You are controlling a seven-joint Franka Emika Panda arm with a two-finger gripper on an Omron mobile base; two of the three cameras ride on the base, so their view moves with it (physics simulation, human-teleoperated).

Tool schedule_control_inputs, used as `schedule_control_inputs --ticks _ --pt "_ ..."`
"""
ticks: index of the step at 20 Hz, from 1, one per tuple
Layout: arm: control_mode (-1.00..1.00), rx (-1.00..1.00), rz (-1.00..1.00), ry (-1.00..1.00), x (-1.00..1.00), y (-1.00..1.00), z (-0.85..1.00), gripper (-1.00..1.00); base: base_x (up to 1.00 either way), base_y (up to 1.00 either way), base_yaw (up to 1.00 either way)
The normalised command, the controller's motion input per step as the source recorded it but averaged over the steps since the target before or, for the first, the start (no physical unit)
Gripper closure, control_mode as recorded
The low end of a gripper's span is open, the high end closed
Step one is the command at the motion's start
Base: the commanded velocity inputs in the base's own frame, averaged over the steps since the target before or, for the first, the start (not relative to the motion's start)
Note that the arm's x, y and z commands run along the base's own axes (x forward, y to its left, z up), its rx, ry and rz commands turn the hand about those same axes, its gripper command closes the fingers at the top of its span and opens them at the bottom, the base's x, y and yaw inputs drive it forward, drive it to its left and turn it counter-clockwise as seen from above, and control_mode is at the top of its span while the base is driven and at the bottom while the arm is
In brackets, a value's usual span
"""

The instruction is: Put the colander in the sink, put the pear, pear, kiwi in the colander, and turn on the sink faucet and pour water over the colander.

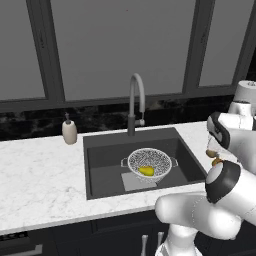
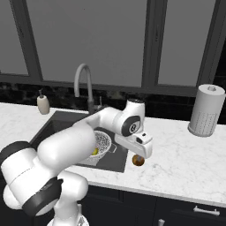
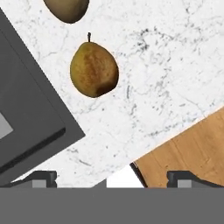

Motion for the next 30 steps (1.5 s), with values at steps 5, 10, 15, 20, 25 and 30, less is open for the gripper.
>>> schedule_control_inputs --ticks 5,10,15,20,25,30 --pt "-1.00 0.03 0.07 0.00 0.32 -0.17 -0.22 -1.00 0.00 0.00 0.00" --pt "-1.00 0.03 0.06 0.00 0.30 -0.16 -0.23 -1.00 0.00 0.00 0.00" --pt "-1.00 0.01 0.04 0.00 0.29 -0.04 -0.27 -1.00 0.00 0.00 0.00" --pt "-1.00 0.00 0.04 0.00 0.36 -0.02 -0.38 -1.00 0.00 0.00 0.00" --pt "-1.00 0.00 0.03 0.00 0.34 -0.11 -0.36 -1.00 0.00 0.00 0.00" --pt "-1.00 0.00 0.02 0.00 0.16 -0.11 -0.28 -1.00 0.00 0.00 0.00"
